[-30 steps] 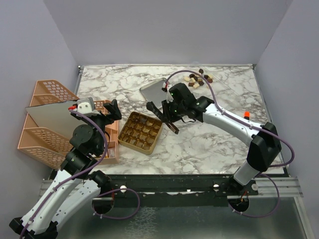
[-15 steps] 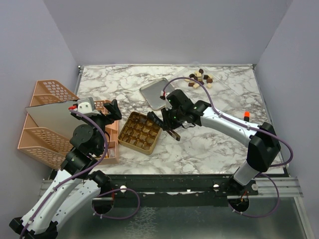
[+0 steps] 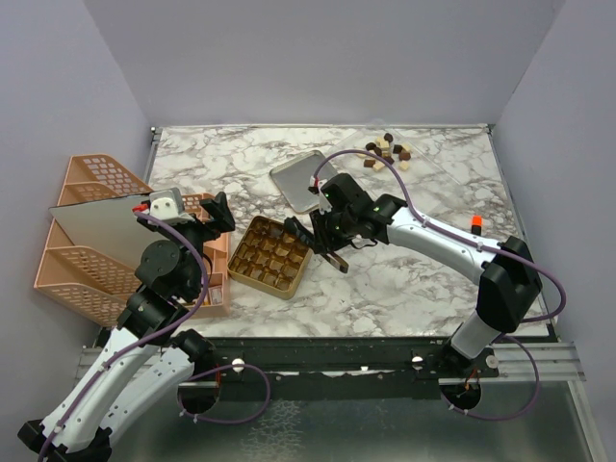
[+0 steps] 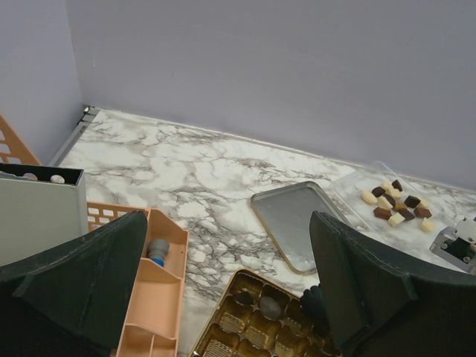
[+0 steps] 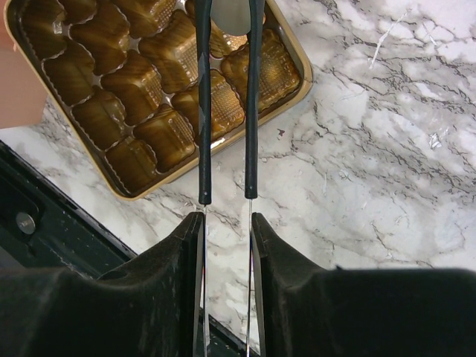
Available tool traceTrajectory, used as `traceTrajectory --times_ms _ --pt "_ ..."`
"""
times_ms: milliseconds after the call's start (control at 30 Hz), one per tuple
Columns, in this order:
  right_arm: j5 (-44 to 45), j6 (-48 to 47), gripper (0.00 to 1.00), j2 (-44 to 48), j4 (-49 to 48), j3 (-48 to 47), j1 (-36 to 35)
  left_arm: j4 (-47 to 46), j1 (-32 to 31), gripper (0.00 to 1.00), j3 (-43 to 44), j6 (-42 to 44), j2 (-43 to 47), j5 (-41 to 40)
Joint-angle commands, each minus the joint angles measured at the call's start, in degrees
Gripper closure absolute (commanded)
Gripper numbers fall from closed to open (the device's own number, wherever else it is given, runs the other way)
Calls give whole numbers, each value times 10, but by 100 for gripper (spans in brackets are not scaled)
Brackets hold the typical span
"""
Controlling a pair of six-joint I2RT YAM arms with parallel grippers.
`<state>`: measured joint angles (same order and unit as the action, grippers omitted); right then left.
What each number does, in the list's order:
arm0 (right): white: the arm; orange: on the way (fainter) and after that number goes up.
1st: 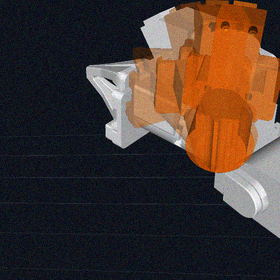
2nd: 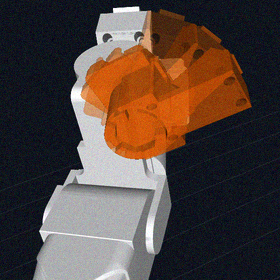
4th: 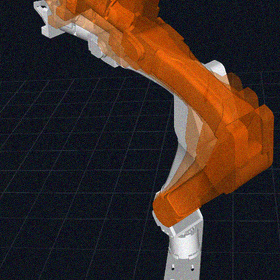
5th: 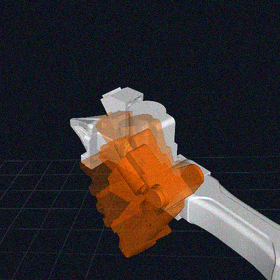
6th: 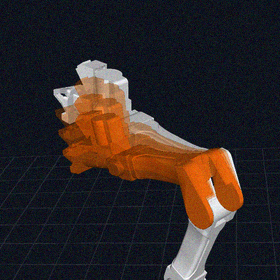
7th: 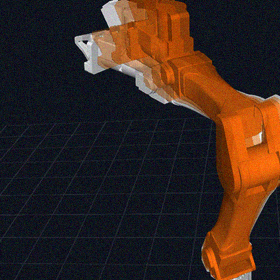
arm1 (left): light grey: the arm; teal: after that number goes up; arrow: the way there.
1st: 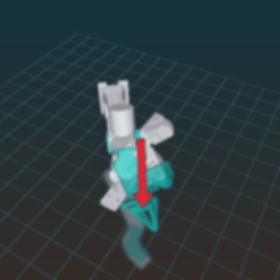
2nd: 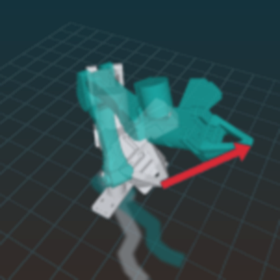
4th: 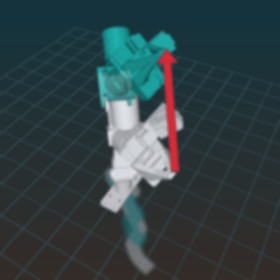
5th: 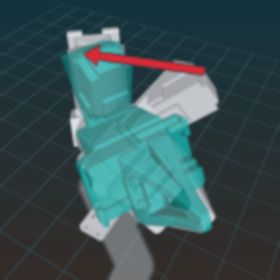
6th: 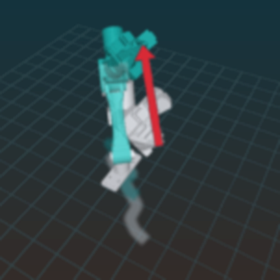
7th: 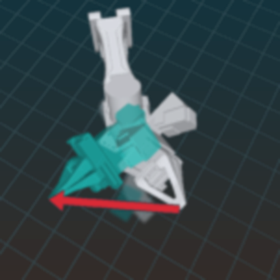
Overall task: Pack the chocolate
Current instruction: Place the fake chocolate in the packing box.
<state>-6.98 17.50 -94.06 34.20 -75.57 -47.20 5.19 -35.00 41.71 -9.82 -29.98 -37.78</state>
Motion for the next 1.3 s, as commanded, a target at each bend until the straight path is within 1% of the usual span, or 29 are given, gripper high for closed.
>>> traceTrajectory --times_ms 0,200,500,1033,1267 --pt "-9 -4 67 -1 11 -10 -6 -11 -2 1 -4 5 -5 1" --pt "8 0 67 7 8 -13 -6 -12 -2 1 -6 5 1 1" --pt "-1 7 64 -1 4 -17 -6 -11 -2 1 -5 5 5 0" --pt "26 5 64 5 16 -33 -6 -12 -2 1 -6 5 7 -1" --pt "9 3 65 7 22 -33 -6 -11 -2 1 -6 5 8 -1"
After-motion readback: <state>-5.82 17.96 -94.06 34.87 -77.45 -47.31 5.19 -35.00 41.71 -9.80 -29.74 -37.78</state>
